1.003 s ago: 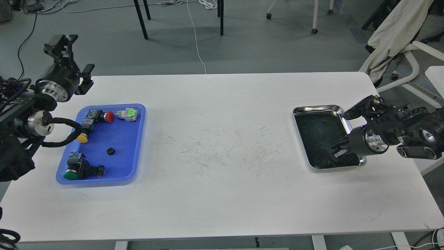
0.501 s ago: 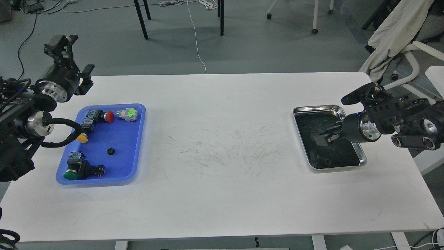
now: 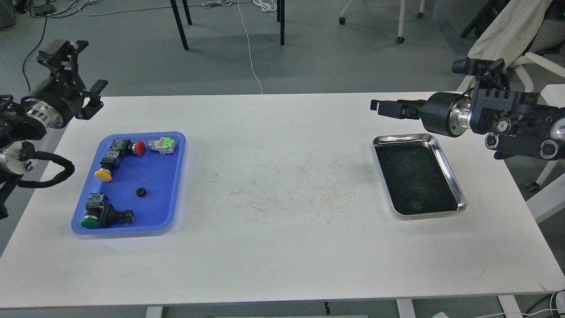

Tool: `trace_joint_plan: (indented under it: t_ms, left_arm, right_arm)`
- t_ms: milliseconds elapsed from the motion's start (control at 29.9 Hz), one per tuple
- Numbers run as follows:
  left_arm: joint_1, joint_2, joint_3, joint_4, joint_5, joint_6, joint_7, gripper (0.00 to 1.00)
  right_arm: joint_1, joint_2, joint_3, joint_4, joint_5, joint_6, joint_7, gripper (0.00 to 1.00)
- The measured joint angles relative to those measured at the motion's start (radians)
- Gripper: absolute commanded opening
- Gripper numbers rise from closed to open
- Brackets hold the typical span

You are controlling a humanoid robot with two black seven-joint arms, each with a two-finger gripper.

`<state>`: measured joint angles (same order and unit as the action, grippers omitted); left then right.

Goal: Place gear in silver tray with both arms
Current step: 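Retract the right arm and lower the left gripper into the blue tray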

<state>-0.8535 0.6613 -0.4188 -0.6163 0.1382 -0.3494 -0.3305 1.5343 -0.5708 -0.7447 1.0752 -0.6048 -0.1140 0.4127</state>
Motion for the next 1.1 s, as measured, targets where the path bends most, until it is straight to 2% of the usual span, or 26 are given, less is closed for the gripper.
trace_joint_plan:
  t_ms: [201,435,669,802,936,1003,1103]
  left_arm:
    - [0.014,0.099,0.003,-0.134,-0.001,-0.036,-0.002,0.98]
    - [0.078,0.192,0.027,-0.348,0.078,-0.021,-0.002,0.99]
    - [0.142,0.245,0.031,-0.547,0.318,0.015,-0.008,0.99]
    - [0.211,0.268,0.037,-0.666,0.536,0.064,-0.014,0.98]
    - [0.263,0.286,0.04,-0.733,0.729,0.108,-0.047,0.97]
    - [0.277,0.292,0.046,-0.744,0.781,0.143,-0.077,0.96]
    - [0.282,0.3,0.064,-0.747,0.81,0.178,-0.114,0.91]
  right_arm:
    - [-0.096,-0.069,0.224,0.0,0.128,-0.002,0.0,0.87]
    - [-0.242,-0.131,0.479,-0.005,0.313,0.0,0.0,0.9]
    - [-0.331,-0.18,0.638,-0.007,0.43,-0.004,0.002,0.92]
    - [-0.356,-0.204,0.695,-0.009,0.479,-0.003,0.003,0.93]
    - [-0.375,-0.219,0.727,-0.009,0.511,-0.003,0.005,0.93]
    - [-0.385,-0.22,0.735,-0.008,0.516,-0.003,0.008,0.93]
    - [-0.39,-0.221,0.741,-0.007,0.517,-0.002,0.009,0.93]
